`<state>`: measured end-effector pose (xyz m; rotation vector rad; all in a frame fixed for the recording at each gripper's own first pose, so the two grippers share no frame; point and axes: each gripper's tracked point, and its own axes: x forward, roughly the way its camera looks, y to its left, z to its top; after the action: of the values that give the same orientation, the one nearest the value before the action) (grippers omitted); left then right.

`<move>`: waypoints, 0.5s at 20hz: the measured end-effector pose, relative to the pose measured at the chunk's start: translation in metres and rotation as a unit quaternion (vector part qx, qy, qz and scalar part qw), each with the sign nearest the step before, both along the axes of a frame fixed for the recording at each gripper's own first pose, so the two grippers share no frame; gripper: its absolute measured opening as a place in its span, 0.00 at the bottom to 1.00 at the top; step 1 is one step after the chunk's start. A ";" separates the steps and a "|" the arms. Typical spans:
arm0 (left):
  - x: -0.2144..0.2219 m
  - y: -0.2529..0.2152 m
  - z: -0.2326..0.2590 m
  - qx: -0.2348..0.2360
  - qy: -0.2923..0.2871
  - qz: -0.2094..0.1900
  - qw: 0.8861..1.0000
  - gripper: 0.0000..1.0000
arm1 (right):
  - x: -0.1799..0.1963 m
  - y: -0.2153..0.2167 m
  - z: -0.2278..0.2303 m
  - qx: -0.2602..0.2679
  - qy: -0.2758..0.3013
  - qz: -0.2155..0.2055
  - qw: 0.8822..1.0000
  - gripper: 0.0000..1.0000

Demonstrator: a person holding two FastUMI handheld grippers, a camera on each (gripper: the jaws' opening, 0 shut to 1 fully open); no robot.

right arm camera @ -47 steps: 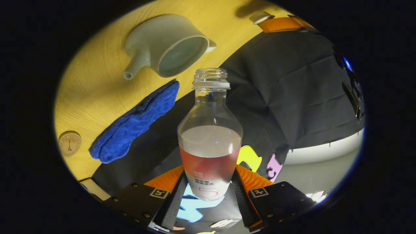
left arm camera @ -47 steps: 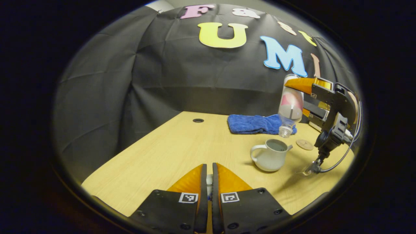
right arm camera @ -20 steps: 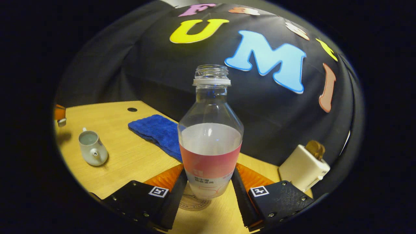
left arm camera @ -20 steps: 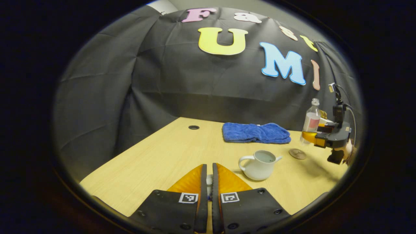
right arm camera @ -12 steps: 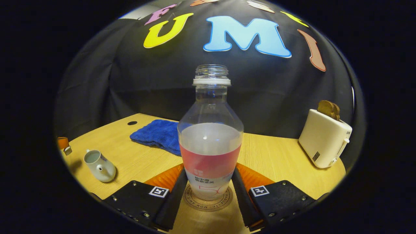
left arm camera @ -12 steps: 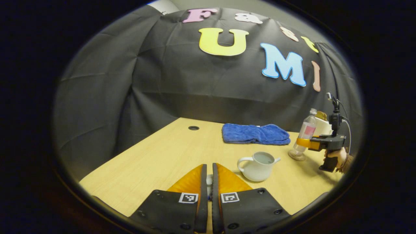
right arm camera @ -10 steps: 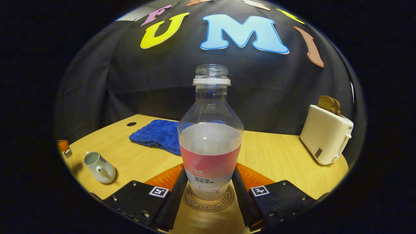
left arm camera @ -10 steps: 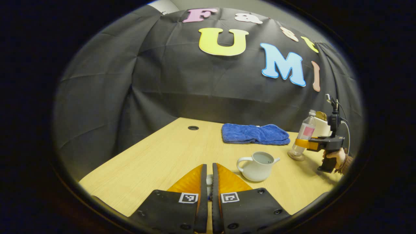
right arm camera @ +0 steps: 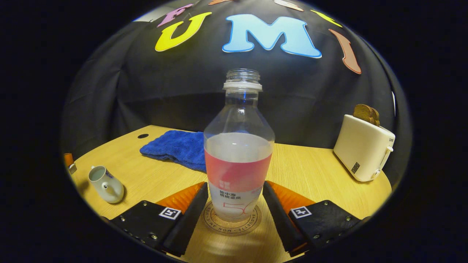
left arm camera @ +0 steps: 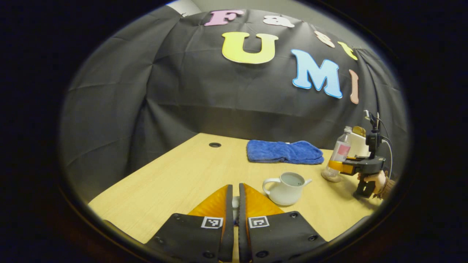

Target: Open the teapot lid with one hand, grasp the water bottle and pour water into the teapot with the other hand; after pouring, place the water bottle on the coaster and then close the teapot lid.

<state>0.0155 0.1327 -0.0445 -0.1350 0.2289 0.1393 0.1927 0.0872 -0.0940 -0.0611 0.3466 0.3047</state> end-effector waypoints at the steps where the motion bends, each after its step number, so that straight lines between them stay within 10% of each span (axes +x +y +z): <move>1: 0.000 0.000 0.002 0.000 -0.001 -0.001 1.000 0.14 | 0.000 -0.001 0.002 -0.001 -0.002 -0.002 1.000 0.94; 10: 0.029 -0.037 0.037 0.010 -0.039 -0.046 0.998 0.14 | -0.041 -0.023 0.023 0.021 -0.018 -0.013 1.000 0.94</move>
<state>0.0440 0.0961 -0.0073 -0.1103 0.1555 0.0446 0.1517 0.0640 -0.0710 -0.0202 0.3039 0.2851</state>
